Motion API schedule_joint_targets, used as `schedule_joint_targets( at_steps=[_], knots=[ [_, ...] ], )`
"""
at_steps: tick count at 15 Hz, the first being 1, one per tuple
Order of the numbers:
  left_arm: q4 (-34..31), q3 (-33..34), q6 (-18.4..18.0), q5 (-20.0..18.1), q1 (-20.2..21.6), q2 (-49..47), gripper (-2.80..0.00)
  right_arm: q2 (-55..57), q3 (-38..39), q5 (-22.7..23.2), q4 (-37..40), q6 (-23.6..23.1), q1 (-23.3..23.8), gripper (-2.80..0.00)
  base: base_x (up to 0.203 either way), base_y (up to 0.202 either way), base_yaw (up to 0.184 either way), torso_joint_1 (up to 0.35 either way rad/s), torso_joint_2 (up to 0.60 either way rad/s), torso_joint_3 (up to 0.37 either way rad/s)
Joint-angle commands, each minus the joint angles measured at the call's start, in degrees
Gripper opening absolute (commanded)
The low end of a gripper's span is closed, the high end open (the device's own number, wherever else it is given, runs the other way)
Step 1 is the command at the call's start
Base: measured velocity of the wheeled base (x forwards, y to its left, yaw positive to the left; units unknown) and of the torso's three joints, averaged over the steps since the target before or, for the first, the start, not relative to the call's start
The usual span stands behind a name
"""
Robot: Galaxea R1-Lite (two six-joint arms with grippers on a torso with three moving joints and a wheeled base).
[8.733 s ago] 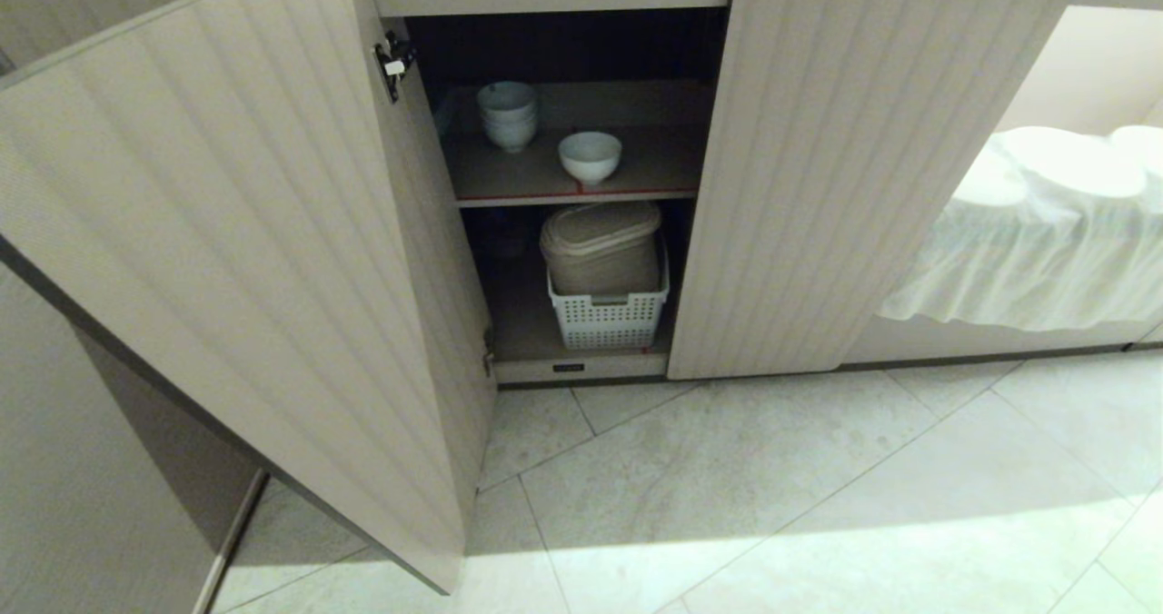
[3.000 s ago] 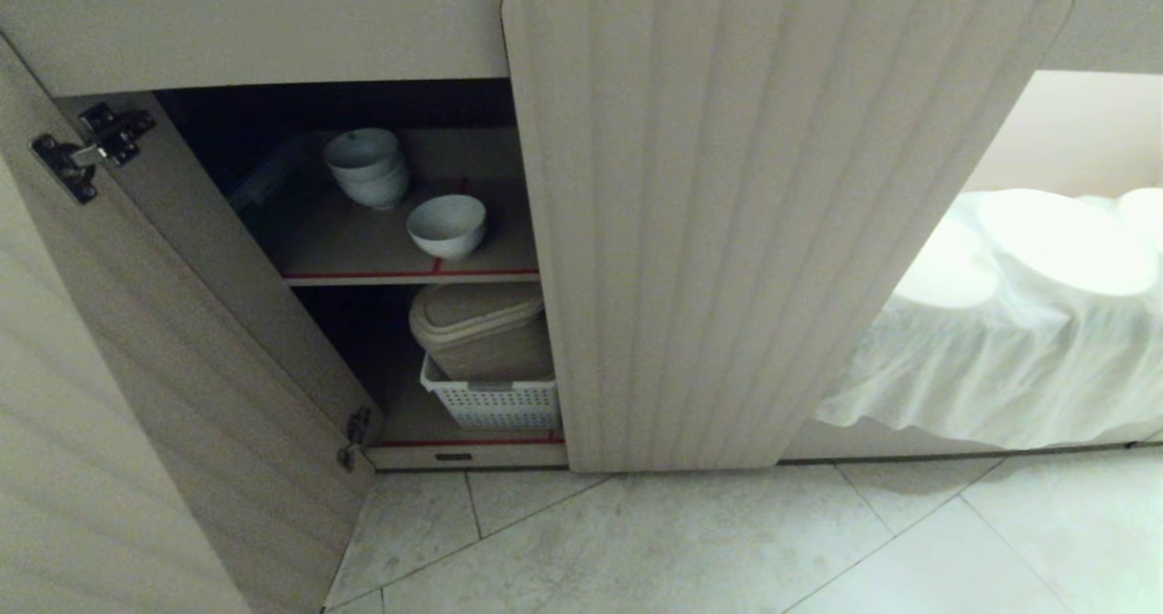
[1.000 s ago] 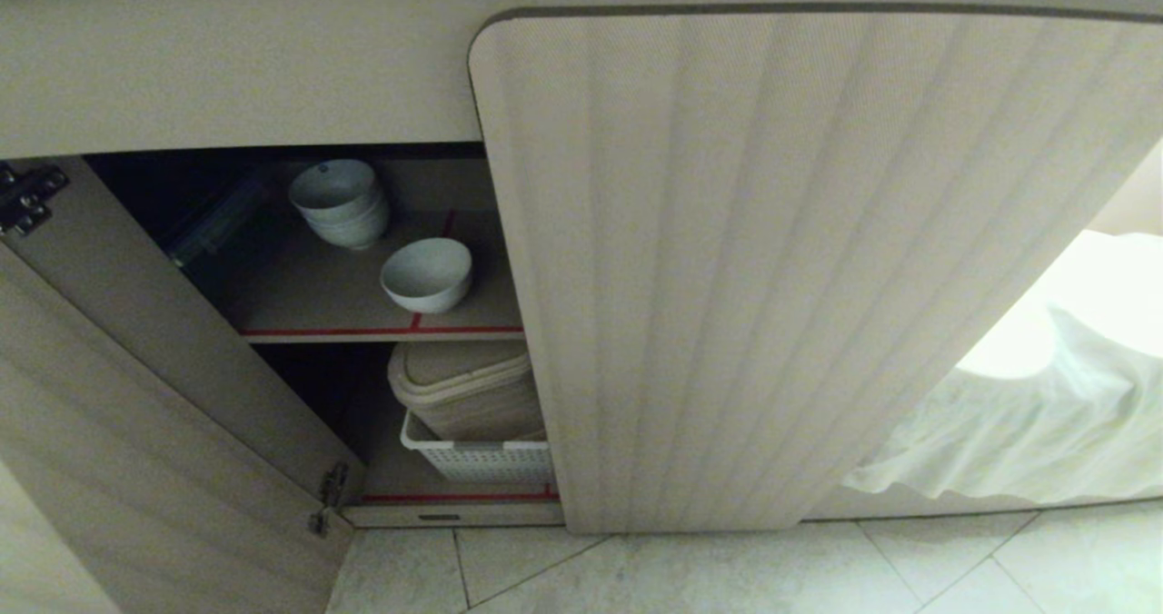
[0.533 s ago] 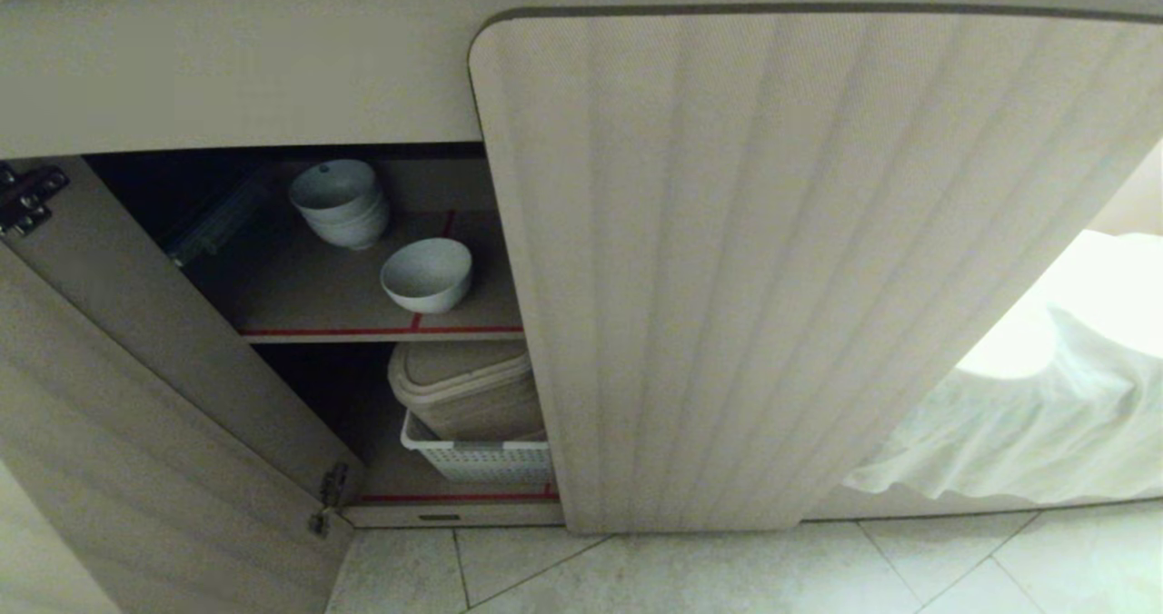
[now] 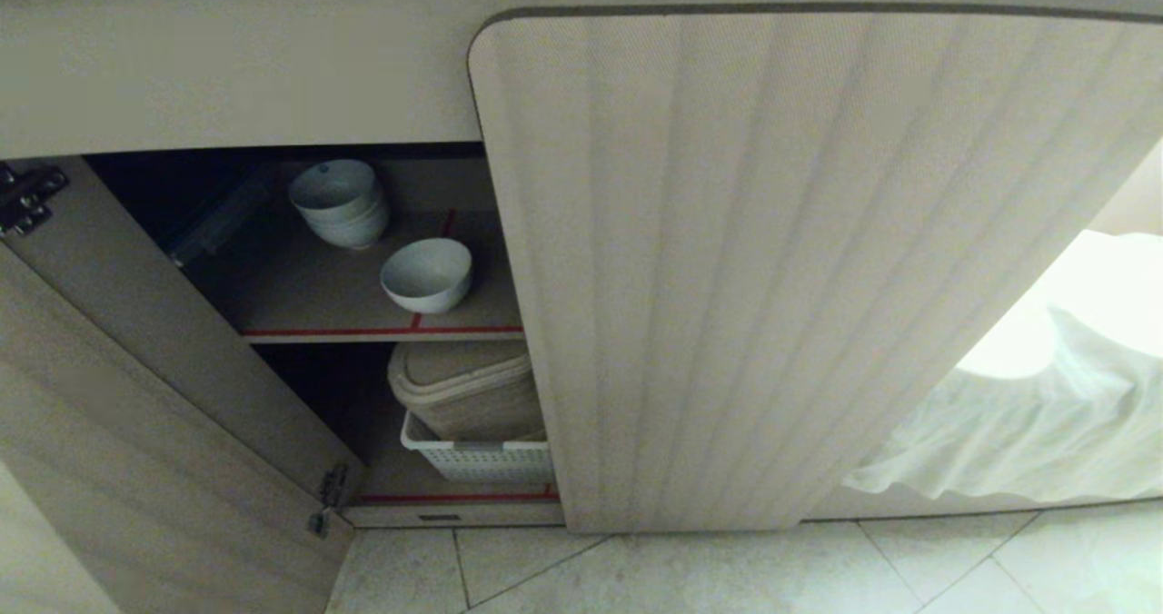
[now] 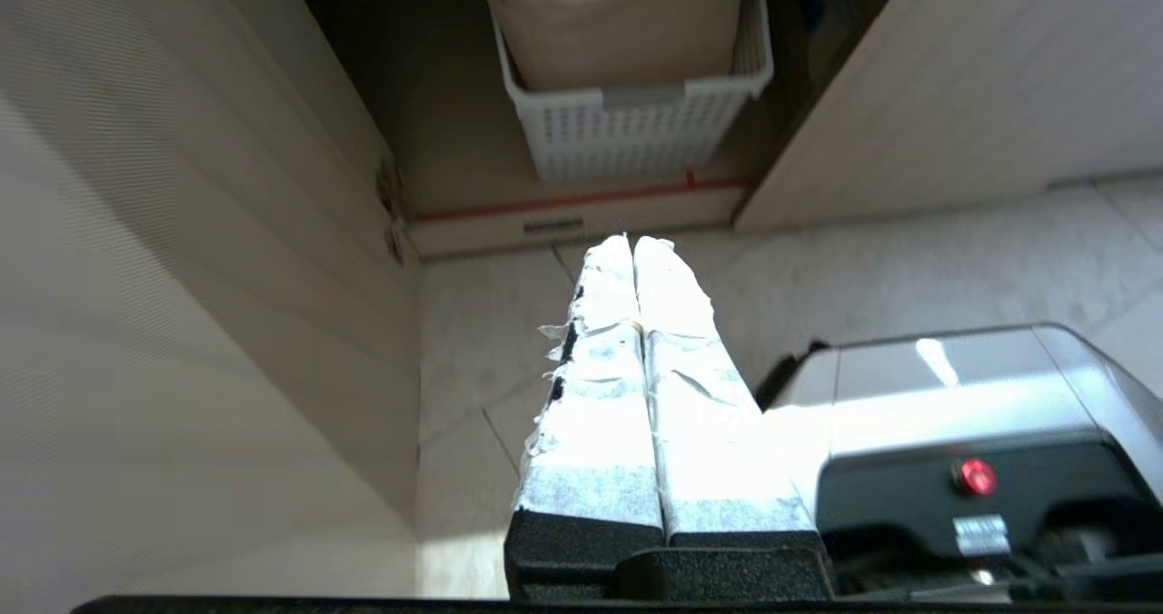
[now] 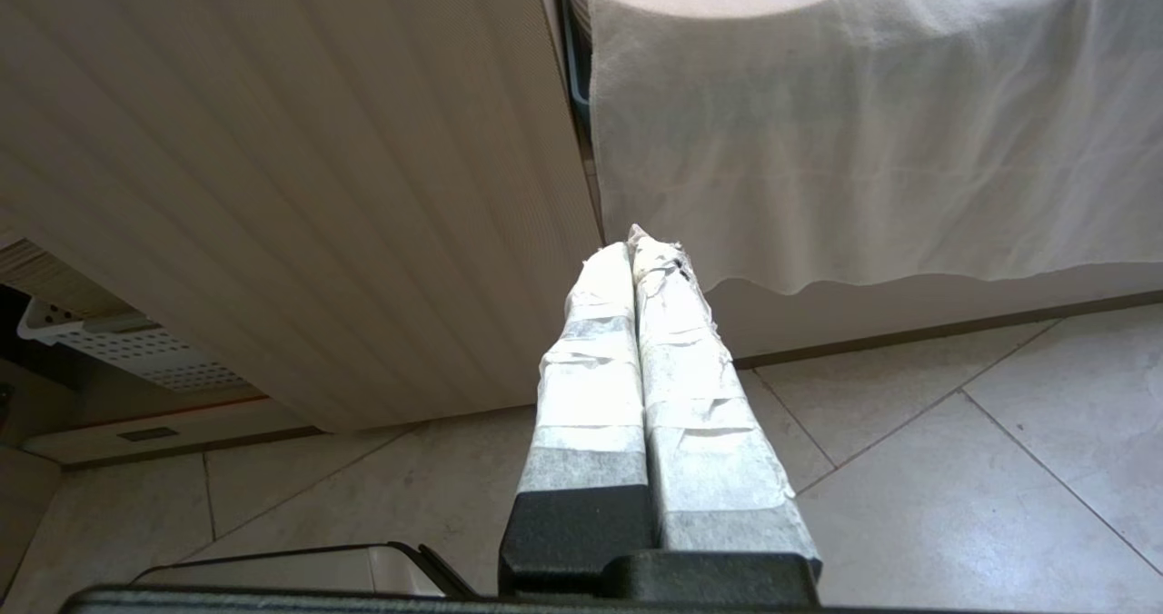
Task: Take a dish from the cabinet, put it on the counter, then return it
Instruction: Take the bowl from the cabinet
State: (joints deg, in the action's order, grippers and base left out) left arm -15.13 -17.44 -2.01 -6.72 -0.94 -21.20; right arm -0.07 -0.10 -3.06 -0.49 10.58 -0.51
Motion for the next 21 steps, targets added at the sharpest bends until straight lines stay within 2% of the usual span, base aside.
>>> schedule_joint_targets(
  at_steps=[1,6,8,10,14,17,21],
  knots=[
    [-0.01,-1.97,0.01,-0.21,-0.50,-9.64,-2.80,0.07,0.01,-0.02,-0.04,0.05,-0.03,-2.80,0.000,0.000,0.000,0.000,0.00,0.000],
    [0.25,-5.74,0.64,-4.34,-0.72,-24.37,-2.80,0.07,0.01,-0.02,-0.04,0.05,-0.02,-2.80,0.000,0.000,0.000,0.000,0.00,0.000],
    [0.92,-7.86,2.18,-6.10,-0.73,-30.30,-2.80,0.07,0.01,-0.02,-0.04,0.05,-0.02,-2.80,0.000,0.000,0.000,0.000,0.00,0.000],
    [6.13,-8.46,3.73,-6.51,-0.73,-35.76,-2.80,0.07,0.01,-0.02,-0.04,0.05,-0.02,-2.80,0.000,0.000,0.000,0.000,0.00,0.000],
    [15.80,-8.88,5.49,-5.21,-0.67,-45.42,-2.80,0.07,0.01,-0.02,-0.04,0.05,-0.02,-2.80,0.000,0.000,0.000,0.000,0.00,0.000],
    [22.15,-8.68,10.97,-2.95,-1.47,-49.58,-2.80,0.07,0.01,-0.02,-0.04,0.05,-0.02,-2.80,0.000,0.000,0.000,0.000,0.00,0.000],
    [26.49,-9.64,16.02,1.22,-4.05,-53.98,-2.80,0.07,0.01,-0.02,-0.04,0.05,-0.02,-2.80,0.000,0.000,0.000,0.000,0.00,0.000]
  ],
)
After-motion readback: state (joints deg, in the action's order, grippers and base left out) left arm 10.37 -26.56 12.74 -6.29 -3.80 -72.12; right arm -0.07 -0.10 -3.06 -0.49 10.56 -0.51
